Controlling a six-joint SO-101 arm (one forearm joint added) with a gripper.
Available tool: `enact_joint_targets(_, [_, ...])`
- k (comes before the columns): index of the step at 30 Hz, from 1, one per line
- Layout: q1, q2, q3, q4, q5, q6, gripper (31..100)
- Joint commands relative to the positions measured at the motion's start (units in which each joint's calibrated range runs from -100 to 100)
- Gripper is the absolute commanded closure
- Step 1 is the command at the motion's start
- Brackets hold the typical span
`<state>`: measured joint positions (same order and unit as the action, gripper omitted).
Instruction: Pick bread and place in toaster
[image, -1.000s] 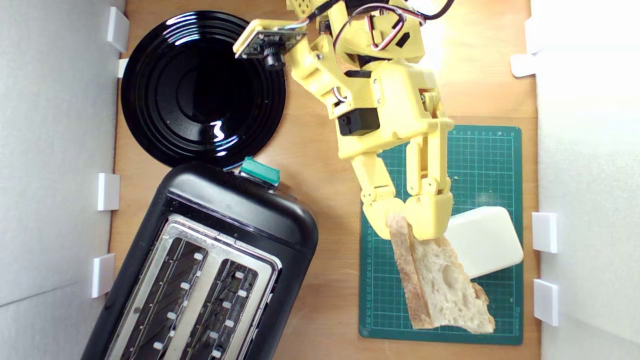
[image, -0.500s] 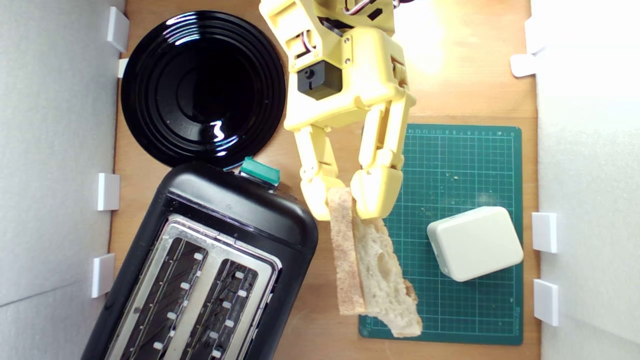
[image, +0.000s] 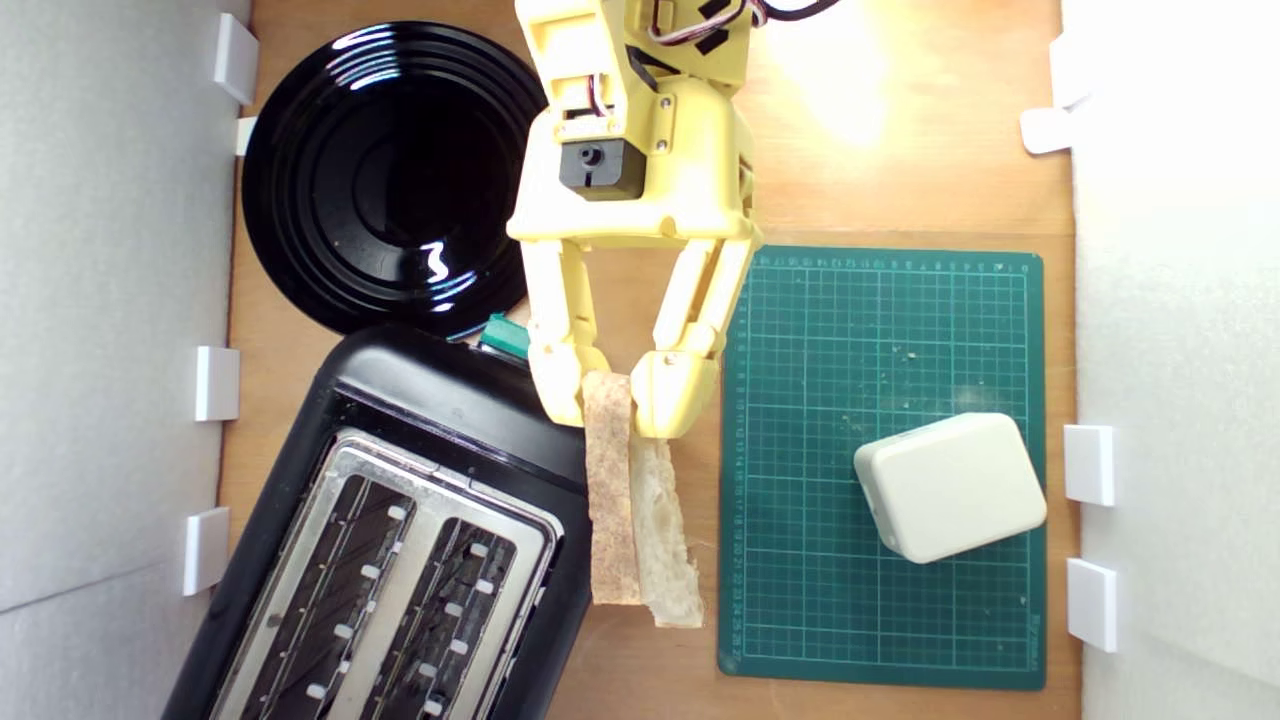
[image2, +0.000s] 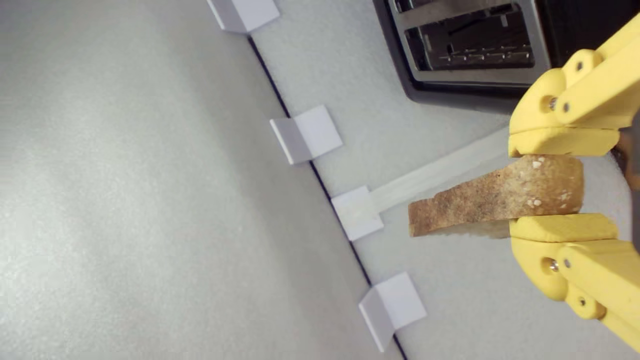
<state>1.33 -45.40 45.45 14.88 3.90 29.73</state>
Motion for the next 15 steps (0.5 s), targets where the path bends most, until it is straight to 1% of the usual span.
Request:
enact_joint_targets(1, [1.9,-4.1,-2.6,-0.4,0.2,2.4,79.9])
enact_joint_targets(5, [3.5,-4.8,-2.6,-0.4,0.2,3.0,79.9])
enact_joint_targets(11, [6.1,-5.8,-3.1,0.5,0.3,3.1,79.9])
enact_joint_targets(15, [7.8,-5.3,-6.1,0.6,4.6,4.6,79.9])
